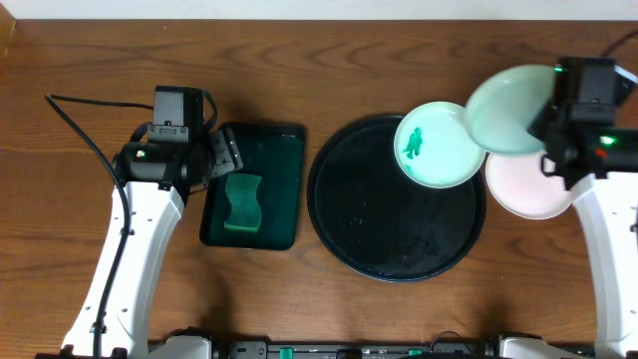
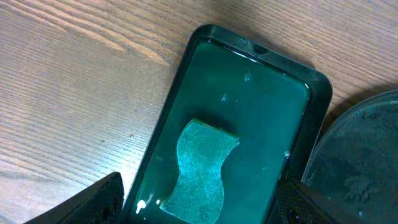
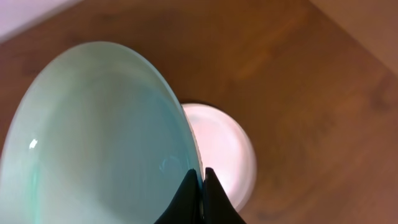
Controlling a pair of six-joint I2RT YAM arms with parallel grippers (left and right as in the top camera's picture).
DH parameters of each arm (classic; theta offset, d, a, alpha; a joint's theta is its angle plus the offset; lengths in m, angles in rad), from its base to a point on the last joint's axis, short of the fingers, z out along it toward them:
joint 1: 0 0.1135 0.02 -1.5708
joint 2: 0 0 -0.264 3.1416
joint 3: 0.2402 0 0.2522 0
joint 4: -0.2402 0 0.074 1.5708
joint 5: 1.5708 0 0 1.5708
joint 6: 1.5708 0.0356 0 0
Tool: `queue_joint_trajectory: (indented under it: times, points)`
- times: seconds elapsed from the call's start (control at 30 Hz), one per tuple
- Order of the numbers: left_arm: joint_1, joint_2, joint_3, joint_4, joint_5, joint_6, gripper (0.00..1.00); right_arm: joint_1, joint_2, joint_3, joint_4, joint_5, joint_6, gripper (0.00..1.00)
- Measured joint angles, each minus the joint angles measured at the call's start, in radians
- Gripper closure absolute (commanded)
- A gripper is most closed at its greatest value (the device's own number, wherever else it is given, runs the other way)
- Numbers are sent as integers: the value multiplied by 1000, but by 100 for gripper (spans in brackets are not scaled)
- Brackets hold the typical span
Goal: Clean dirty plates on tray and stack at the side
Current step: 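Lower the mint plate onto the white plate and open the right gripper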
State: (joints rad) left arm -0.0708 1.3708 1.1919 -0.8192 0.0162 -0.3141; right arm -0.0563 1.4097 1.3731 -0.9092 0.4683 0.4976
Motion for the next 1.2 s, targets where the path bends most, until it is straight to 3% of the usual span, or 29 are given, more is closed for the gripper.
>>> queue_joint_trajectory:
  times: [0.17, 0.33, 1.07, 1.2]
  points:
    - [0, 0, 0, 0, 0, 0, 21, -134, 0, -2, -101, -7, 56, 99]
    - [0, 0, 0, 0, 0, 0, 21, -200, 0, -52, -86, -7, 114, 98]
    - [0, 0, 0, 0, 0, 0, 21, -207, 3, -533, 280, -20, 257, 99]
    - [0, 0, 0, 0, 0, 0, 21, -207, 3, -563, 311, -21, 264, 83]
